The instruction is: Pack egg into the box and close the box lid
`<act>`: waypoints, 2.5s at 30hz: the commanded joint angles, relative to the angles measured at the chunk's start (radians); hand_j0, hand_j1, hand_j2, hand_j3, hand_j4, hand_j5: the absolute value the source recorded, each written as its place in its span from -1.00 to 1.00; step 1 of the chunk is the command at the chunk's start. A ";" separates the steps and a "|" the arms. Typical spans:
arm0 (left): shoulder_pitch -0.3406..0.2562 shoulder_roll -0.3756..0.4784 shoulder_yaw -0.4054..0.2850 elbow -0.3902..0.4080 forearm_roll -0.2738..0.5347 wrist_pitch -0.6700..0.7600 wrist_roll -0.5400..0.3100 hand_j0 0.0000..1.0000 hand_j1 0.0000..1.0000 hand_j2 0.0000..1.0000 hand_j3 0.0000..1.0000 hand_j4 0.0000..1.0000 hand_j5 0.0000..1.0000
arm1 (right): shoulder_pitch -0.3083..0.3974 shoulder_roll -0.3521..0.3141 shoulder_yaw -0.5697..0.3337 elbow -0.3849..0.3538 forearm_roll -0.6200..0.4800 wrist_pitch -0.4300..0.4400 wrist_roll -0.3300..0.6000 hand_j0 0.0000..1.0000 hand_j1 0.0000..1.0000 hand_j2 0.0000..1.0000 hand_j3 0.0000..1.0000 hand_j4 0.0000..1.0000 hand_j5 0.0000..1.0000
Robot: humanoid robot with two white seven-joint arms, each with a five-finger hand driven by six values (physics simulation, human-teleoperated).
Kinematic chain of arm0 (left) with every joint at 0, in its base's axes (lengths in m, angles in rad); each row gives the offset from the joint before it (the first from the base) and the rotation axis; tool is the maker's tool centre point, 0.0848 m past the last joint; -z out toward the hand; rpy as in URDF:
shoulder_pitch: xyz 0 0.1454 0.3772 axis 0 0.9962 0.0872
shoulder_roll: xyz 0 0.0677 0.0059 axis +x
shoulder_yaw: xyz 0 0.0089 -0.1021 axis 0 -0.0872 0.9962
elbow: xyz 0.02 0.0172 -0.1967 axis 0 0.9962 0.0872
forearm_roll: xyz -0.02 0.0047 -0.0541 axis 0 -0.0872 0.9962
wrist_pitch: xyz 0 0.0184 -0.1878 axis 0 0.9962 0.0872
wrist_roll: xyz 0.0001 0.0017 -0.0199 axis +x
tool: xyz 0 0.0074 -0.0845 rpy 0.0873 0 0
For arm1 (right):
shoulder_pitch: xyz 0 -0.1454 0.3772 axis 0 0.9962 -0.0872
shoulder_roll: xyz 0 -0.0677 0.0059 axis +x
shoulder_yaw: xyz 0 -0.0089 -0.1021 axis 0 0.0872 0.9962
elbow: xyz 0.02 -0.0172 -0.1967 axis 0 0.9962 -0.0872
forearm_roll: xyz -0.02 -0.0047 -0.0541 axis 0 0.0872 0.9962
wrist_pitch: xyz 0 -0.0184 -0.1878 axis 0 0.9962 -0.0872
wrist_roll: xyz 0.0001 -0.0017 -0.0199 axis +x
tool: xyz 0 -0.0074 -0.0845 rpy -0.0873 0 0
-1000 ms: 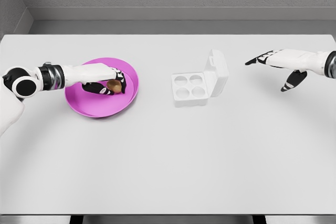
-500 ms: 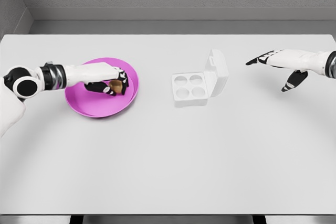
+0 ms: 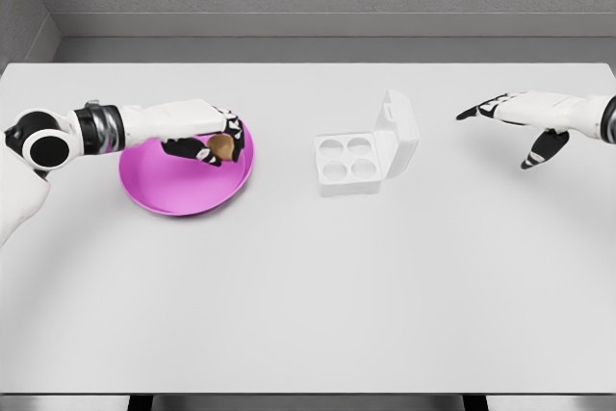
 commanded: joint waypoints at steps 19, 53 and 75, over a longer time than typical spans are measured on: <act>-0.012 -0.076 0.000 -0.013 0.015 0.003 0.001 -0.27 -0.27 -0.27 -0.27 -0.27 -0.27 | 0.002 -0.003 -0.004 -0.003 -0.003 0.002 0.000 1.00 1.00 1.00 1.00 1.00 1.00; -0.051 -0.225 -0.015 -0.069 0.011 0.003 0.001 -0.26 -0.26 -0.26 -0.26 -0.26 -0.26 | -0.002 -0.008 -0.001 -0.005 -0.003 0.002 0.000 1.00 1.00 1.00 1.00 1.00 1.00; -0.129 -0.320 -0.017 0.132 0.092 0.003 0.001 -0.25 -0.25 -0.25 -0.25 -0.25 -0.25 | -0.002 -0.008 0.000 -0.006 -0.003 0.002 0.000 1.00 1.00 1.00 1.00 1.00 1.00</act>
